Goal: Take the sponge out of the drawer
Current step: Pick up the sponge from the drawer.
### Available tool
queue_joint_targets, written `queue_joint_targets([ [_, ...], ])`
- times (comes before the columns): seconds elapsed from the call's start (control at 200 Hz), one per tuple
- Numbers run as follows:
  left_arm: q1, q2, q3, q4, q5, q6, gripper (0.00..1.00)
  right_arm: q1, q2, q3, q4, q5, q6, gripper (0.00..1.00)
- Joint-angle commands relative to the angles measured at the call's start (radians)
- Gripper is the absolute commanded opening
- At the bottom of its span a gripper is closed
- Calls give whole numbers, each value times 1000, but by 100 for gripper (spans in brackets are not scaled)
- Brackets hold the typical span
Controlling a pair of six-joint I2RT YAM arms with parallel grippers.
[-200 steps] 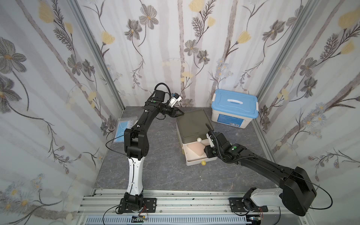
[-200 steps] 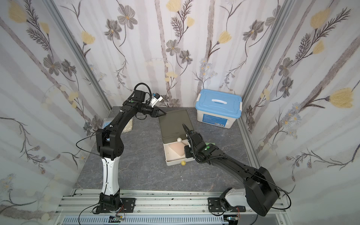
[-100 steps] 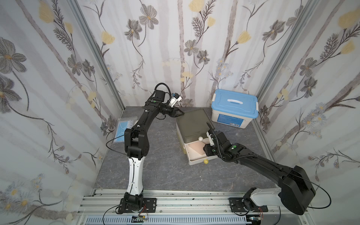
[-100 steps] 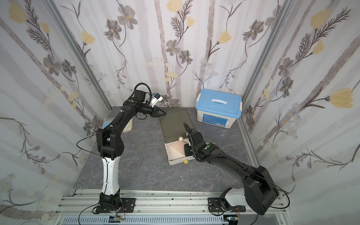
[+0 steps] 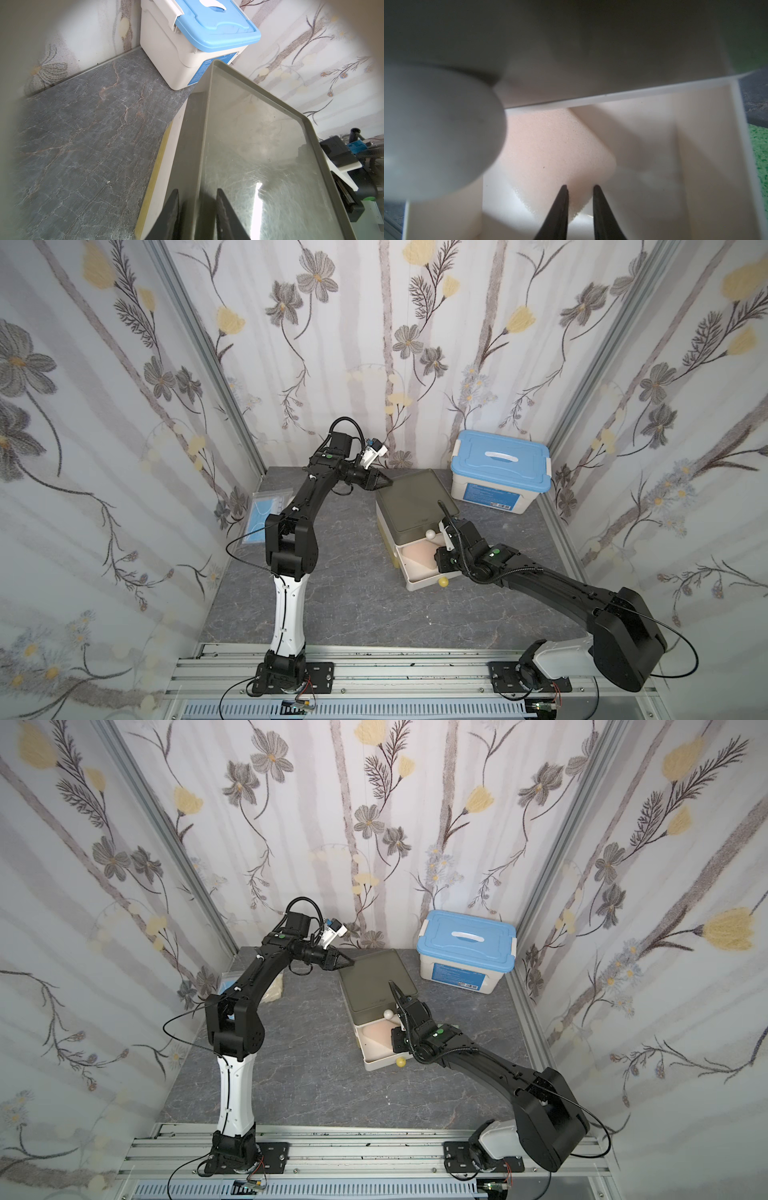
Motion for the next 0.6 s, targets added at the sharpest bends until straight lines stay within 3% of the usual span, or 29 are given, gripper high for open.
queue_joint_targets([
  [0.0, 3, 10, -8, -96, -100, 36, 31, 0, 7, 17, 52, 37, 2, 14],
  [0.255, 4, 10, -10, -95, -100, 34, 31, 2, -26, 40, 2, 53, -14, 0],
  [0.595, 6, 13, -13, -89, -100, 33, 31, 10, -70, 105, -101, 81, -32, 0],
])
